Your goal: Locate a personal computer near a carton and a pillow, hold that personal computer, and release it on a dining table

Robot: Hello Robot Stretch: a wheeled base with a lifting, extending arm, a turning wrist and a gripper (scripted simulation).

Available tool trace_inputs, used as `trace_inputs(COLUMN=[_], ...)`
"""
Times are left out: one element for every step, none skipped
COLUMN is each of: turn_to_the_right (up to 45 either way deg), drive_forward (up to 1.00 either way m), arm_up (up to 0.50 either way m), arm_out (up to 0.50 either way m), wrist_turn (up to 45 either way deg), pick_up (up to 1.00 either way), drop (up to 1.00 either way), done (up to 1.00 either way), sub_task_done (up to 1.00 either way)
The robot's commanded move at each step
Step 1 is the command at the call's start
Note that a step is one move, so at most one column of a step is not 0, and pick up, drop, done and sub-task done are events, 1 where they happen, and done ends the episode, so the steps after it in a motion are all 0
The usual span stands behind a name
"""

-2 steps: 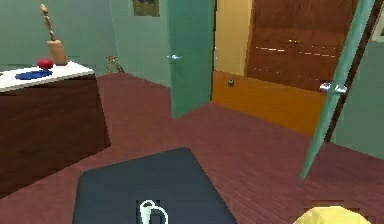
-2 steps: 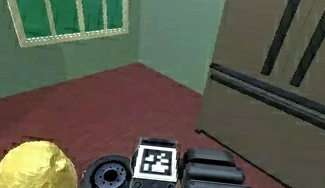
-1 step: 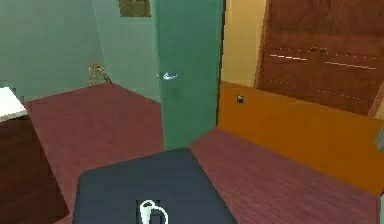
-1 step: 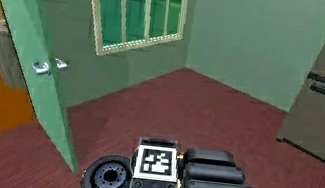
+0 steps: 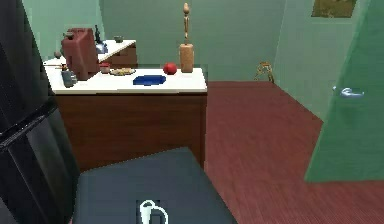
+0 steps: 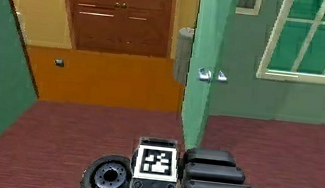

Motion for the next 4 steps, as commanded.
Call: trace_inputs(turn_to_the_right=[-12.0, 0.0, 45.0, 45.0], drive_forward=[0.0, 0.05, 0.0, 0.0], arm_up=[0.0, 0.0, 0.0, 0.0], arm_out=[0.0, 0.0, 0.0, 0.0], wrist_turn=[0.0, 0.0, 0.0, 0.0], pick_up=[0.0, 0.0, 0.0, 0.0], drop=[0.0, 0.0, 0.0, 0.0], done=[0.0, 0.0, 0.0, 0.0], sub_task_done=[0.0, 0.0, 0.0, 0.0])
